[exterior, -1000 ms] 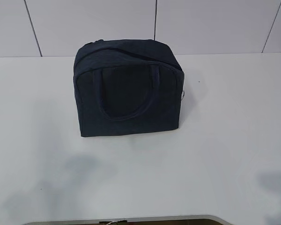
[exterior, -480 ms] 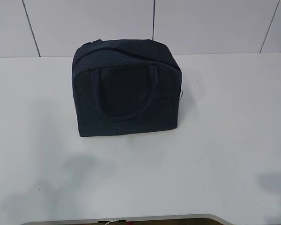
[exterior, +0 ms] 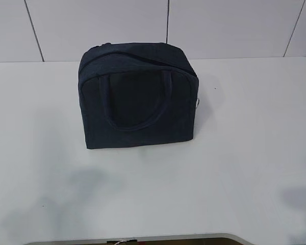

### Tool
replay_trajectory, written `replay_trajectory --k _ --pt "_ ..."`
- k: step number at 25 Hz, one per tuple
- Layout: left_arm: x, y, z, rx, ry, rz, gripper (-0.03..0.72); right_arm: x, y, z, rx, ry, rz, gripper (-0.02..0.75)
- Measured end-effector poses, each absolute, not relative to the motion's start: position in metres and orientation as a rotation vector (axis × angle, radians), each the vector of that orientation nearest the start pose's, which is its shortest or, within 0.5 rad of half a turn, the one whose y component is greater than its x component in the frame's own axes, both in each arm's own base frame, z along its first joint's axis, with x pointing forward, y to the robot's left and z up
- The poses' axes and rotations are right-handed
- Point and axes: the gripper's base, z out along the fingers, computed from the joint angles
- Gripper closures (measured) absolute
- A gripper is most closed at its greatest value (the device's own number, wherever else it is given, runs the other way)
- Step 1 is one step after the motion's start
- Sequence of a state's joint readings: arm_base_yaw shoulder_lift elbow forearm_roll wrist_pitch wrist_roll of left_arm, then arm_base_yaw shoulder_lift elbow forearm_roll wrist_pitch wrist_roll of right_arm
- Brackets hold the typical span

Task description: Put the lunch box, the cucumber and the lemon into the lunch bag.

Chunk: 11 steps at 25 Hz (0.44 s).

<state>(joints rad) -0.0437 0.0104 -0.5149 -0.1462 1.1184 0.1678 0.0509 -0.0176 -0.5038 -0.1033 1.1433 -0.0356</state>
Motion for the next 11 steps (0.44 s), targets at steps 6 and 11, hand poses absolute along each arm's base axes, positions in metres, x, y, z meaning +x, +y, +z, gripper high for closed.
replay_trajectory --k 6,11 --pt "-0.0085 -0.0116 0.2776 0.233 2.077 -0.101 0.361 -0.0114 -0.0091 0.2719 -0.080 2.102 -0.115 0.454" --pt "-0.0085 -0.0116 0.2776 0.233 2.077 -0.101 0.379 -0.0114 -0.0091 0.2719 -0.080 2.102 -0.115 0.454"
